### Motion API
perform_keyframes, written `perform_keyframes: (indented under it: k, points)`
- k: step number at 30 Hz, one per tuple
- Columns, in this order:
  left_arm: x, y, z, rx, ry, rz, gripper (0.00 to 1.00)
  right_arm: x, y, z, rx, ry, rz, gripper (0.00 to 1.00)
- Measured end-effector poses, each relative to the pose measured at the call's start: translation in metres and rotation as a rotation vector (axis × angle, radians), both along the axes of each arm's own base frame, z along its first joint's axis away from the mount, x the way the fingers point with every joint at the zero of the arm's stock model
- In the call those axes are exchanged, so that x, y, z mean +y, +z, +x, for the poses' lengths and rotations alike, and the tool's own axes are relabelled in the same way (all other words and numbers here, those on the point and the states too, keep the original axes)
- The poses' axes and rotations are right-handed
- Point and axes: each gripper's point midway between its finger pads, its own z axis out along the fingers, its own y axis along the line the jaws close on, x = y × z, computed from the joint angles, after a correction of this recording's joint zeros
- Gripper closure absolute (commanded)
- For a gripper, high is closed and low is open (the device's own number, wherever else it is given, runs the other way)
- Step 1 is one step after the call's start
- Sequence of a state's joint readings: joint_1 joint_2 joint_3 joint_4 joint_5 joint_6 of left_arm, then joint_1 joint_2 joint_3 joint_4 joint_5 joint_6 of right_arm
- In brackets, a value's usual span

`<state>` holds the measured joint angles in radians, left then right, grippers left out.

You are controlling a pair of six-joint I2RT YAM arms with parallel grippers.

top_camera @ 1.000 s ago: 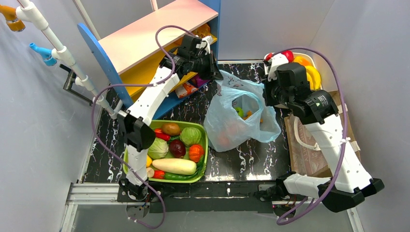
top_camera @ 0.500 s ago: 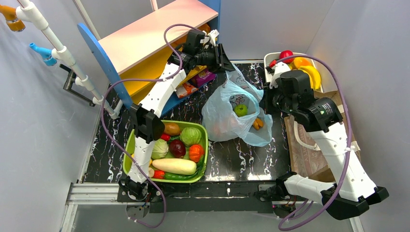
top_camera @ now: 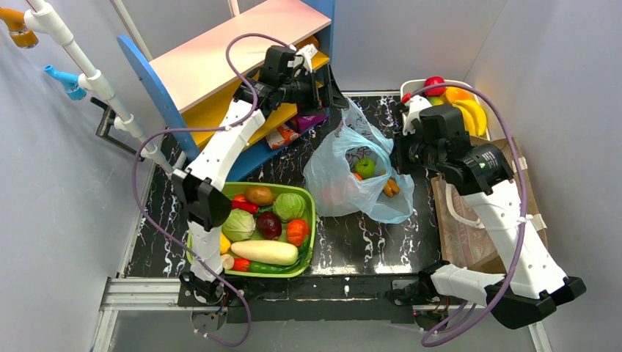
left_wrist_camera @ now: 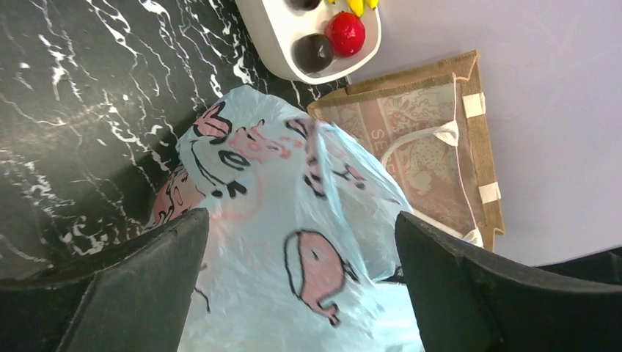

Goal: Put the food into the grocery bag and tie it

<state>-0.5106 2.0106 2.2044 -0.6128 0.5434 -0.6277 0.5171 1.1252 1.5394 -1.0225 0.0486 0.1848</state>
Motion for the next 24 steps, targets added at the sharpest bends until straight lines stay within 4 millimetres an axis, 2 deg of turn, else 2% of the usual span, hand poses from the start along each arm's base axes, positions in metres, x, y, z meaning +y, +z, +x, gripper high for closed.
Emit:
perform_keyframes:
  k: [4, 7, 9, 14, 15, 18, 22, 24]
  points:
    - [0.016, 0.025, -0.016, -0.094, 0.018, 0.053, 0.02, 0.009, -0.003, -0.002, 0.027, 0.04, 0.017, 0.99]
    - [0.025, 0.042, -0.036, -0.165, 0.015, 0.098, 0.02, 0.017, -0.004, -0.006, 0.047, 0.084, 0.042, 0.99]
    - [0.03, 0.051, -0.059, -0.207, -0.007, 0.127, 0.03, 0.023, -0.003, -0.01, 0.061, 0.12, 0.066, 0.99]
    - [0.033, 0.066, -0.129, -0.291, -0.12, 0.168, 0.06, 0.037, 0.0, -0.021, 0.087, 0.198, 0.123, 0.99]
    - [0.033, 0.067, -0.144, -0.302, -0.149, 0.172, 0.07, 0.04, 0.002, -0.023, 0.092, 0.216, 0.136, 0.99]
    - [0.036, 0.066, -0.171, -0.32, -0.201, 0.174, 0.11, 0.049, 0.006, -0.031, 0.106, 0.274, 0.179, 0.99]
    - [0.04, 0.054, -0.185, -0.334, -0.248, 0.188, 0.2, 0.061, 0.012, -0.04, 0.119, 0.351, 0.233, 0.99]
    - [0.041, 0.04, -0.188, -0.332, -0.276, 0.206, 0.21, 0.065, 0.014, -0.044, 0.128, 0.382, 0.252, 0.99]
